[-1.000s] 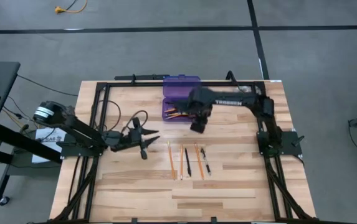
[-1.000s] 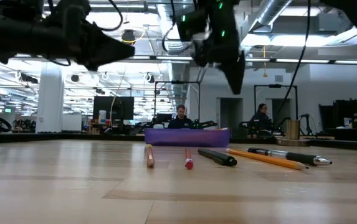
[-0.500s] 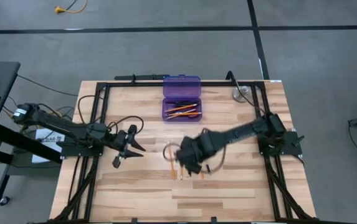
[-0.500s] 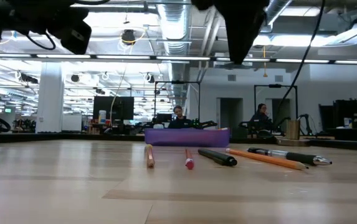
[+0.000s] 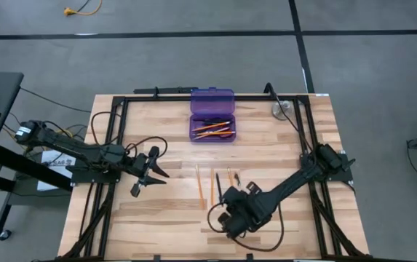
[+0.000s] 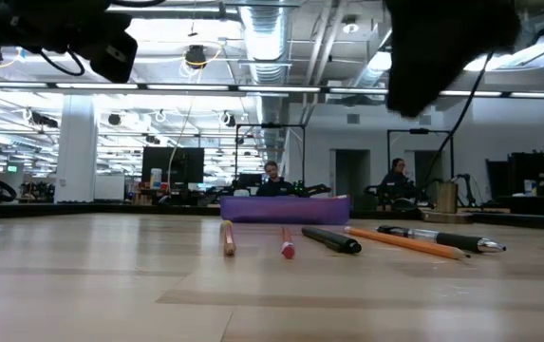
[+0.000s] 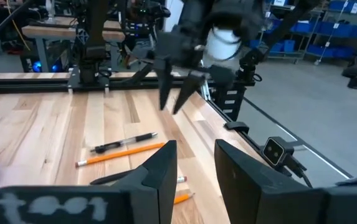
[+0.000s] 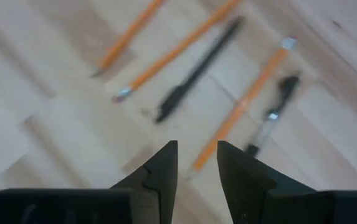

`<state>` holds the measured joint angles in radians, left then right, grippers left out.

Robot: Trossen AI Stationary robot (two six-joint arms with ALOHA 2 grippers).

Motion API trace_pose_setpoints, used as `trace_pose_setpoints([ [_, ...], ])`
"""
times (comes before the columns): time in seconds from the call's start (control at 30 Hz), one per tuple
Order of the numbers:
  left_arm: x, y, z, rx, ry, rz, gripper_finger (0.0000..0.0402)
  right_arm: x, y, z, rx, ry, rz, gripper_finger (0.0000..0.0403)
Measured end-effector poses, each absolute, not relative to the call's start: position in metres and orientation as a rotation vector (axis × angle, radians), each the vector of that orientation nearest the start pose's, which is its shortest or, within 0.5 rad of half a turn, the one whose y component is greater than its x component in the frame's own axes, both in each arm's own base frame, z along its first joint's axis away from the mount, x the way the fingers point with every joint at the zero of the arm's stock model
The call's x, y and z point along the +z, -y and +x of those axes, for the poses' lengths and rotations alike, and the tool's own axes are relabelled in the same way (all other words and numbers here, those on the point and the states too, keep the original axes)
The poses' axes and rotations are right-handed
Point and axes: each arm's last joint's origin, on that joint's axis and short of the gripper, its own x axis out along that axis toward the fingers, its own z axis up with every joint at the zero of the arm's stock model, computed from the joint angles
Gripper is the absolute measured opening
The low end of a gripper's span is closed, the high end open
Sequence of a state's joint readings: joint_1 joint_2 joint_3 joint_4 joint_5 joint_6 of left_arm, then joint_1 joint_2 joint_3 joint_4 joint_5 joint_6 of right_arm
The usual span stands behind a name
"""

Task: Pick & place school supplies into a supply box
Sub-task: Put the transparent pen into the violet supply box

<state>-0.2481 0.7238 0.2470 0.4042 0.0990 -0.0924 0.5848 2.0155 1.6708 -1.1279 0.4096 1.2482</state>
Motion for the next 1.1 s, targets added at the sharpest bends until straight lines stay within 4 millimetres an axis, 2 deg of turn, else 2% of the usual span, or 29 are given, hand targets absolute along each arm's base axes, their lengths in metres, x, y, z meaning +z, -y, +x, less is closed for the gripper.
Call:
trace_pose_setpoints([
  [0.13, 0.212, 0.043, 0.158, -0.343, -0.094, -0.085, 0.0096, 0.202, -0.198, 0.329, -0.755, -1.114, 0.415, 0.0106],
  [0.27, 0.212, 0.043, 0.158, -0.342, -0.093, -0.085, 0.0096, 0.187, -0.170, 0.333, -0.855, -1.210, 0.501, 0.0106],
  [0.57, 0.211, 0.043, 0.158, -0.341, -0.103, -0.108, 0.0096, 0.182, -0.110, 0.352, -0.704, -1.490, 0.538, 0.0106],
  [0.67, 0.211, 0.043, 0.158, -0.341, -0.107, -0.112, 0.0096, 0.182, -0.097, 0.355, -0.656, -1.519, 0.514, 0.0106],
  [0.77, 0.211, 0.043, 0.158, -0.340, -0.108, -0.119, 0.0096, 0.183, -0.092, 0.356, -0.622, -1.535, 0.482, 0.0106],
  [0.93, 0.211, 0.043, 0.158, -0.340, -0.107, -0.127, 0.0096, 0.205, -0.088, 0.342, -0.607, -1.550, 0.422, 0.0106],
  [1.1, 0.212, 0.043, 0.158, -0.341, -0.095, -0.132, 0.0096, 0.234, -0.079, 0.299, -0.691, -1.448, 0.465, 0.0106],
])
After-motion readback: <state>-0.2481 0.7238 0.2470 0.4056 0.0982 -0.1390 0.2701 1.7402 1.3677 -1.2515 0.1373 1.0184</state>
